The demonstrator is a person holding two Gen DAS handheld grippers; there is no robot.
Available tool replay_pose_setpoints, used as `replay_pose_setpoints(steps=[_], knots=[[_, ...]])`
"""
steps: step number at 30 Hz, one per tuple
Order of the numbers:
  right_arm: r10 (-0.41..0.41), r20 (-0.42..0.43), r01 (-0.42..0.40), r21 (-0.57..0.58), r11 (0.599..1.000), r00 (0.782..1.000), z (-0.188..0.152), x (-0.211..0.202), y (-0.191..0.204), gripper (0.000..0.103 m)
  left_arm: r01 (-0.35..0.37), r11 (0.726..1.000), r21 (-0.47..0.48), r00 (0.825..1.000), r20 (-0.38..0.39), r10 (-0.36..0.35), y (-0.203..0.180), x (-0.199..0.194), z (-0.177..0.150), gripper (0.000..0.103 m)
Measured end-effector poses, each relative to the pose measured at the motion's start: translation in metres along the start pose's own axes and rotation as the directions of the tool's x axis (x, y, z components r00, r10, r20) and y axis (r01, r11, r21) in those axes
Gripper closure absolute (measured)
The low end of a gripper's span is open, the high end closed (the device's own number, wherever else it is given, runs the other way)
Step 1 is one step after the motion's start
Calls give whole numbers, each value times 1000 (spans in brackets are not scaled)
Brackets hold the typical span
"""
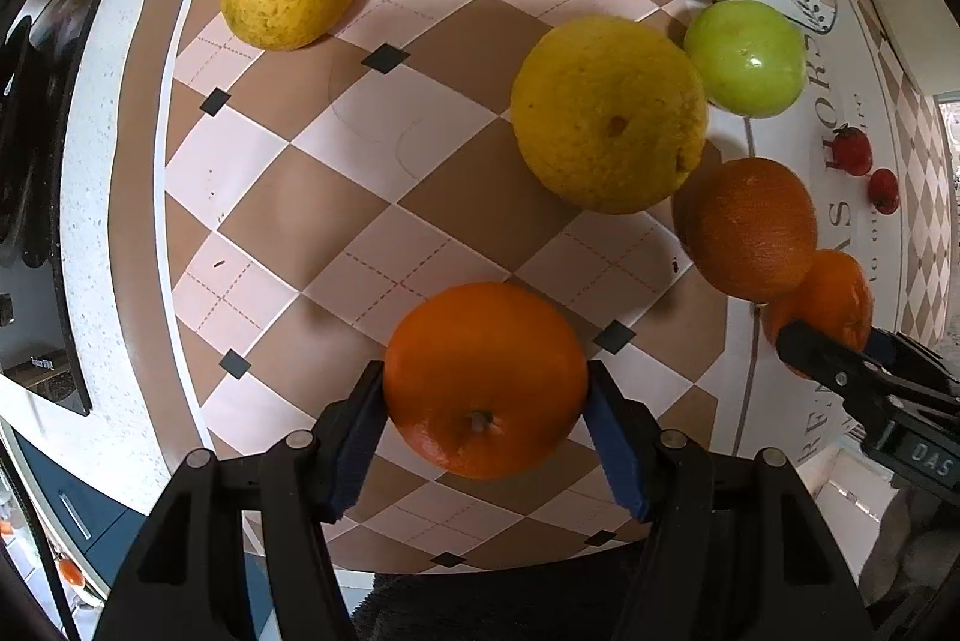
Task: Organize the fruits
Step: 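Close the left tool on its orange while the right tool grasps the large orange, then lift the orange in the left tool while the right tool carries its orange over the plate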
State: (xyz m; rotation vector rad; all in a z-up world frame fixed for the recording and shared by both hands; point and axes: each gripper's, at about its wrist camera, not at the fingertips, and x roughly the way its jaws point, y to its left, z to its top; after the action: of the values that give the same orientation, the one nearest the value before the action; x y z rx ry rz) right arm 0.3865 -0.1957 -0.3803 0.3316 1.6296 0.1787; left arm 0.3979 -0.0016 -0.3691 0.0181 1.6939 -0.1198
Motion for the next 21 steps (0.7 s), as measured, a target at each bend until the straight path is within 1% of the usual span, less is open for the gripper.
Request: replay_pose_setpoints(steps=[3,6,8,12,15,18,21], knots=[[0,20,0,0,1000,1000,-1,-3,-1,36,10,1000,8,1000,14,-10,0,-12,1,41],[8,33,-8,13,1000,999,0,-9,-5,36,36,999,18,998,46,-37,-3,-35,1,41],[28,51,-29,19,999,998,3,-22,-5,36,60,998,32,995,76,-62,-6,-56,1,41],[55,126,-53,-23,998,990,16,-58,7,36,94,994,57,984,144,-102,-15,-98,12,41],[87,184,-78,-56,995,979,36,-84,19,36,116,990,77,974,184,-128,-22,-122,33,41],[99,236,-80,-89,993,967,65,-100,31,36,93,993,76,971,213,-107,-23,-128,54,41],[90,248,-68,-98,993,965,95,-100,39,36,73,996,50,973,216,-83,-18,-125,83,41]])
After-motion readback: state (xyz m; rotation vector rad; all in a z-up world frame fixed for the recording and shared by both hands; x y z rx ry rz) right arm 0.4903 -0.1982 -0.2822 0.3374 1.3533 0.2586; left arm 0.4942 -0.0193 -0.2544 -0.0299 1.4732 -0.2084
